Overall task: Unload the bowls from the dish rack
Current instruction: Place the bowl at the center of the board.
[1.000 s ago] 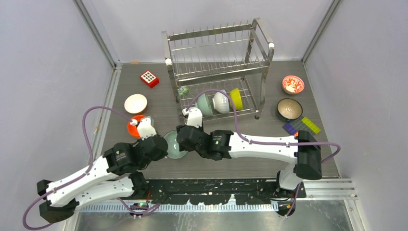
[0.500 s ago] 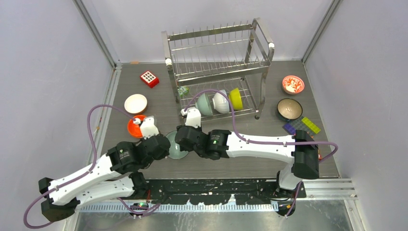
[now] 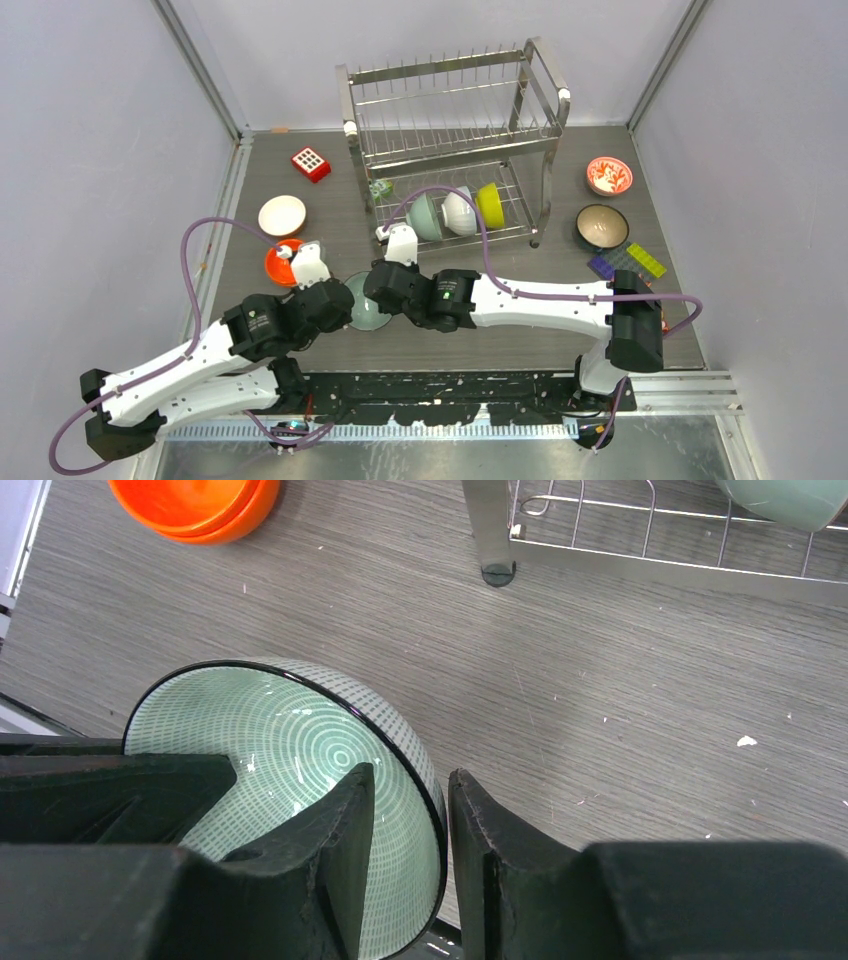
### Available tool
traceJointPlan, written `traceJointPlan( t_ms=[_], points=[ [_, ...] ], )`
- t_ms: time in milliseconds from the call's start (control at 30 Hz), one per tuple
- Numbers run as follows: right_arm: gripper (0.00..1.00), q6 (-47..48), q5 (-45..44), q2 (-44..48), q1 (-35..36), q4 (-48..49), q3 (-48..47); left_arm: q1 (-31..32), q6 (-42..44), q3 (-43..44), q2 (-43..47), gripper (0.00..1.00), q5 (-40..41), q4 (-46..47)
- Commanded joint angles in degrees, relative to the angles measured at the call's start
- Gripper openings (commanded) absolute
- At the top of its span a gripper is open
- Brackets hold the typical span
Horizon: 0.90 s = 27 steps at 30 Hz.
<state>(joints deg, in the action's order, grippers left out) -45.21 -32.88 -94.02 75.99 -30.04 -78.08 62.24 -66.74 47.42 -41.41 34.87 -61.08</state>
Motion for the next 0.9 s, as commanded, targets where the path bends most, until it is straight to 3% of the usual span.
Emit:
traceJointPlan(
  t_ms=[0, 100, 200, 367, 500, 567, 733, 867],
  points=[
    [0.39, -0.55, -0.99, 2.48, -0.09, 1.05, -0.56, 0.03, -1.14, 1.17, 0.17, 0.00, 1.45, 4.41],
    [0.38, -0.58, -0.76, 2.52, -0.05, 0.95, -0.46, 0.07, -1.07, 1.72, -0.46, 0.00, 1.27, 4.26],
    [0.31, -0.85, -0.41, 2.57, -0.08, 1.00, -0.23, 0.07, -1.11, 1.94, -0.74, 0.00, 1.36, 4.16],
    [0.02, -0.54, -0.97, 3.13, -0.07, -0.06, 0.11, 0.07, -1.10, 1.71, -0.93, 0.00, 1.60, 5.07],
    [0.01, -0.45, -1.53, 4.99, -0.08, -0.34, 1.18, 0.02, -1.05, 1.86, -1.13, 0.02, 1.27, 5.21],
    [0.01, -0.41, -1.64, 6.11, -0.09, -0.60, 1.77, 0.03, -0.63, 1.58, -0.99, 0.17, 0.96, 5.73],
    [0.01, -0.33, -4.70, 9.94, -0.01, -4.70, 2.49, 0.08, 2.11, 0.54, 1.17, 0.71, 0.71, 7.55],
    [0.01, -0.80, -10.84, 14.99, -0.20, -13.84, 3.20, 0.08, 6.56, -0.03, 4.14, 0.88, 1.85, 8.71]
  ],
)
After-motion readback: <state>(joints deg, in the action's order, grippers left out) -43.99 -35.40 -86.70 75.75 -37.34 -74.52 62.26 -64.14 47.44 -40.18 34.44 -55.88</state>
